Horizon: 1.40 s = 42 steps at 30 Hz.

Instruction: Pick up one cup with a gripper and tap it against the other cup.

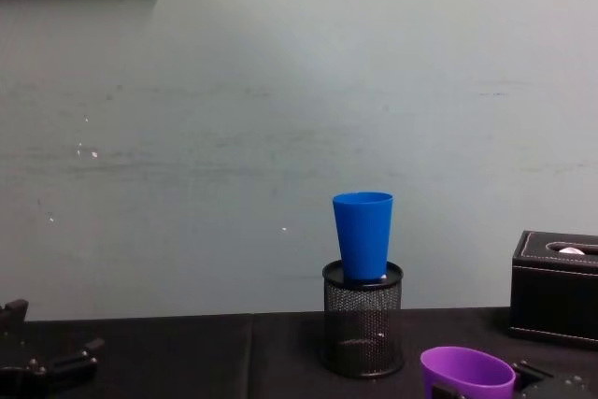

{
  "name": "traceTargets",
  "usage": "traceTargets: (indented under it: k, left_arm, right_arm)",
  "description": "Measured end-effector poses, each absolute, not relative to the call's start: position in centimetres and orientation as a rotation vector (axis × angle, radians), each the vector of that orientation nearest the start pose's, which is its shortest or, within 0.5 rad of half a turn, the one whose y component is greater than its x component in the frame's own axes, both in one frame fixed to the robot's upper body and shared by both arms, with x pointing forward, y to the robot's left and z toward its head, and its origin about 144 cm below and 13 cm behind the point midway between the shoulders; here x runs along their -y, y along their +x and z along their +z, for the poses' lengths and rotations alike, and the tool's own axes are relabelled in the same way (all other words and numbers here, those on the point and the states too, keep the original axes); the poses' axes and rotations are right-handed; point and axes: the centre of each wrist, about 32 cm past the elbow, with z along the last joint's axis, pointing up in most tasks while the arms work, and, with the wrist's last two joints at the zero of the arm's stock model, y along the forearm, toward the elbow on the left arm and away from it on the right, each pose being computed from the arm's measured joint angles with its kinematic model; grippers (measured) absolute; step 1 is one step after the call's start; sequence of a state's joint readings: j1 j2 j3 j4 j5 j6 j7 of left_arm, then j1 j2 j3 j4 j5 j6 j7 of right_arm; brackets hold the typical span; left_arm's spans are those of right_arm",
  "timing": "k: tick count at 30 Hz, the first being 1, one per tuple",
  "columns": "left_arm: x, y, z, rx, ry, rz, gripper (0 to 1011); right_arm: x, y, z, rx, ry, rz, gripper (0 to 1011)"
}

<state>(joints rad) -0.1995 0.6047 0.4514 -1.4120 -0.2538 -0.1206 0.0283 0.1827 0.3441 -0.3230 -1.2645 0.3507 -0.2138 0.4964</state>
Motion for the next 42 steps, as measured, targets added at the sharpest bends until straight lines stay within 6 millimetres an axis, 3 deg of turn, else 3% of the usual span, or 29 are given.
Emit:
traceTargets:
  k: [42]
  left_arm:
    - [-30.97, 48.86, 113.98, 0.285, 0.304, 1.248, 1011]
  right_arm:
    - [26.76, 49.46, 109.87, 0.020, -0.036, -0.876, 731]
